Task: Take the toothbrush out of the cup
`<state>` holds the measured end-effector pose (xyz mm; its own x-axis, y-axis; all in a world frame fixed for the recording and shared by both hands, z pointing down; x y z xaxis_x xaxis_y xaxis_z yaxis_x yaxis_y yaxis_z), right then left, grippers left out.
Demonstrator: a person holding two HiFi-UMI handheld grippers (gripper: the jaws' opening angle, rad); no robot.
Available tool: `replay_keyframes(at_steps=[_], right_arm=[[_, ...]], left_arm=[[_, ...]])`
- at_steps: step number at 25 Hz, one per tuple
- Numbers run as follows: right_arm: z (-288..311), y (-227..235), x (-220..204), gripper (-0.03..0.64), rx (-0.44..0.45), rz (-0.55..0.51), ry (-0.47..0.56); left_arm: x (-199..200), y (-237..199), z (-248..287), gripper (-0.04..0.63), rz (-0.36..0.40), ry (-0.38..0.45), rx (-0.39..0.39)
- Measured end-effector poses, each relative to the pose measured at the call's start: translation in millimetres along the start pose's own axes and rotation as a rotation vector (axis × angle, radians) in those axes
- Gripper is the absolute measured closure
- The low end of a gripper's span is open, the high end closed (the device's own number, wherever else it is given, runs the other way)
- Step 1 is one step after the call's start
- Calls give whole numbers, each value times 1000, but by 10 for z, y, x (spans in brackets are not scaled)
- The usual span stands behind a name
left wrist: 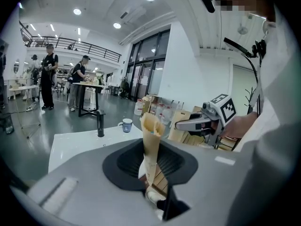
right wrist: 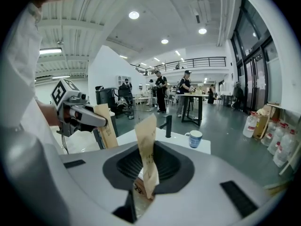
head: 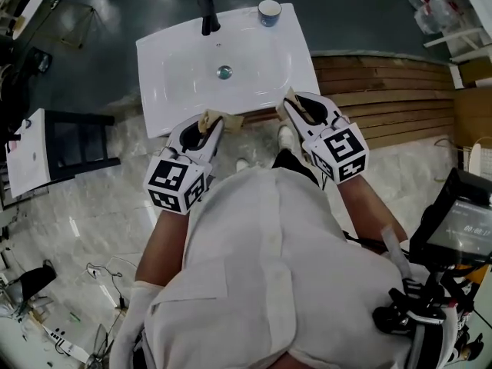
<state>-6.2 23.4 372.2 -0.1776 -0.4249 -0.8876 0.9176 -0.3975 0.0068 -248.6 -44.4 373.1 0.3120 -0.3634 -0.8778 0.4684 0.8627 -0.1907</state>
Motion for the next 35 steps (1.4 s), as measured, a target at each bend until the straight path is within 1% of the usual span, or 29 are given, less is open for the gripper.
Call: replay_keyframes(at_steps=[10,35], right_arm=[[28,-33,-27,572,23,-12,-6],[24,-59,-66,572,34,-18,-24]], left_arm=[[-66,25,-8,523,1,-21,6],[-147,65,45,523,-9,-38,-17]])
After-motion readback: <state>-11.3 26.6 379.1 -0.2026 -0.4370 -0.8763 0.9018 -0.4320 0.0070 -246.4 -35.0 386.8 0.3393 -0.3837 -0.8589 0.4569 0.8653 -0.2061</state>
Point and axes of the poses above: the fingertips, and each gripper's own axes: z forward along the fingers, y to its right, x out of its top, the point moved 9 cm from there along -z, backward along the fingers, and after that the axes turned 2 degrees about -y, right-handed, at the moved point
